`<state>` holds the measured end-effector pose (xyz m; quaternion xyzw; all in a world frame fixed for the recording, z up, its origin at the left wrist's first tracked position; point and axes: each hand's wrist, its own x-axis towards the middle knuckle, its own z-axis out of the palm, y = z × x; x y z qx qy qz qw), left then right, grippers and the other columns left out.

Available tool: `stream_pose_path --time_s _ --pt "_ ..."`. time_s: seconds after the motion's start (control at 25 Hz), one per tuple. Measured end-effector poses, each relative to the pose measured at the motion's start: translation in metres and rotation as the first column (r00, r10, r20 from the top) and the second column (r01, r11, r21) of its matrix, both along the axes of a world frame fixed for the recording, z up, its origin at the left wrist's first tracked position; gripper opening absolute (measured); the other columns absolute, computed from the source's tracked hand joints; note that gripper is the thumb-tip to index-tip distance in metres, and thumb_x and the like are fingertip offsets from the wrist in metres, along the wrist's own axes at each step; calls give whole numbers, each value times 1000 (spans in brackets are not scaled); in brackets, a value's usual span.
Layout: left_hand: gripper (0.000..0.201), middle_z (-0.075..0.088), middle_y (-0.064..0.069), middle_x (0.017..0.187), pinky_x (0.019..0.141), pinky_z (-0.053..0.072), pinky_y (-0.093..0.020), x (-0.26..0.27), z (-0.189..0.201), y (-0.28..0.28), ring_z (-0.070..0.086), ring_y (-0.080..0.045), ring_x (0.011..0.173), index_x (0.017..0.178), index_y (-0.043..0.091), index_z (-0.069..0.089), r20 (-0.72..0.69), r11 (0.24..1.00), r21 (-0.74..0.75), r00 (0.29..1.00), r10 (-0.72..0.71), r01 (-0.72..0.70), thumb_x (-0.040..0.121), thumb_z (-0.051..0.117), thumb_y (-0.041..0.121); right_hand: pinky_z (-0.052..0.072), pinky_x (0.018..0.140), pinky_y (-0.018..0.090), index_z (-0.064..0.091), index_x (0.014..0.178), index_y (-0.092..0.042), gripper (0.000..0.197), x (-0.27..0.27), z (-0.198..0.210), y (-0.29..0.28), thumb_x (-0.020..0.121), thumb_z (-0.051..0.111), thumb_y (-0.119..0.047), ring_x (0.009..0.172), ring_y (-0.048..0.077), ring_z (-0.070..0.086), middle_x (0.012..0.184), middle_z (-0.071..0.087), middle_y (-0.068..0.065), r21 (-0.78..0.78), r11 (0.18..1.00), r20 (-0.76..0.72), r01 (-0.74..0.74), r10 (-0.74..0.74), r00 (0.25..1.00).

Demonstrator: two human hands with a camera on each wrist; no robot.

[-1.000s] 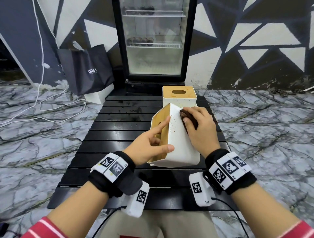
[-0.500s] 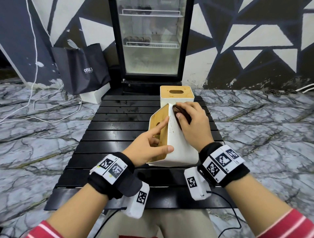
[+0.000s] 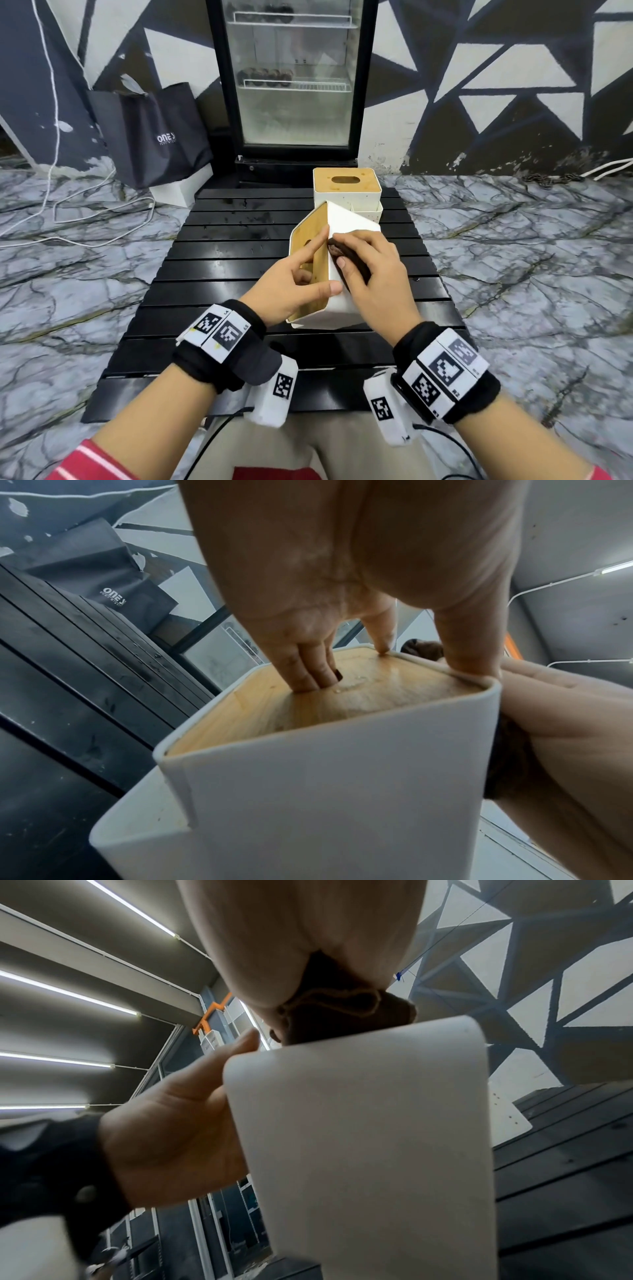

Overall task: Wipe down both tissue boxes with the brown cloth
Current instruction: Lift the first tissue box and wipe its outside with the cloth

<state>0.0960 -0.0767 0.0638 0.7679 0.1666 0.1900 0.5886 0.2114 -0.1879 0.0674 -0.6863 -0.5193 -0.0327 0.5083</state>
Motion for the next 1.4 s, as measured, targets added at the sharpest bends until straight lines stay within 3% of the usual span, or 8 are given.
stream_pose_path --time_s 0.16,0.56,0.68,0.84,1.0,1.16,1.32,1.4 --pt "80 66 23 95 90 49 -26 0 0 1 56 -8 80 131 57 31 13 1000 -5 1000 -9 9 72 77 30 25 89 2 62 113 -19 31 0 -2 -4 83 53 -17 99 15 44 106 49 -12 -5 1000 24 -23 23 999" --pt "82 53 -5 97 91 44 -30 0 0 2 46 -20 81 134 57 28 -3 999 -21 1000 -28 27 71 77 38 25 93 3 60 115 -21 33 -1 -10 -7 85 47 -26 102 8 41 108 48 -14 36 997 37 -63 62 997" --pt "87 55 0 97 83 45 -22 1 2 -1 45 -15 76 139 52 24 -22 1000 2 1000 -6 6 71 76 39 27 92 4 60 114 -21 31 2 -8 -4 86 49 -25 102 12 43 108 48 -15 34 998 21 -51 50 999" --pt "84 56 11 110 87 48 -29 4 4 -4 49 -18 80 138 52 20 -47 1000 26 999 5 -4 76 72 29 34 92 17 62 113 -18 30 15 3 12 84 50 -20 104 19 48 106 52 -8 28 1000 -39 -7 8 999" --pt "84 59 -2 113 91 48 -40 3 4 -4 51 -19 80 129 62 23 -52 999 37 999 13 -11 67 77 43 36 94 27 62 112 -15 27 25 11 27 86 53 -14 105 22 50 109 56 3 18 1000 -45 -14 14 999" --pt "86 55 -16 120 85 50 -29 2 2 -5 51 -15 77 137 54 23 -59 999 43 998 17 -15 70 72 35 37 97 32 61 112 -13 26 34 20 38 88 54 -10 106 25 50 111 56 7 11 1000 -62 19 -18 998" --pt "85 52 -8 112 74 46 -13 4 1 -4 48 -9 73 141 49 23 -68 998 64 997 26 -22 78 75 24 36 98 31 60 115 -14 26 42 28 46 90 53 -12 105 21 49 111 54 3 0 1000 -96 26 -26 995" --pt "85 53 -8 118 78 48 -19 5 0 -4 50 -12 75 140 52 24 -75 997 71 997 30 -24 78 75 26 36 99 33 59 116 -16 27 40 26 44 90 53 -13 107 23 48 113 53 3 -9 999 -98 40 -41 994"
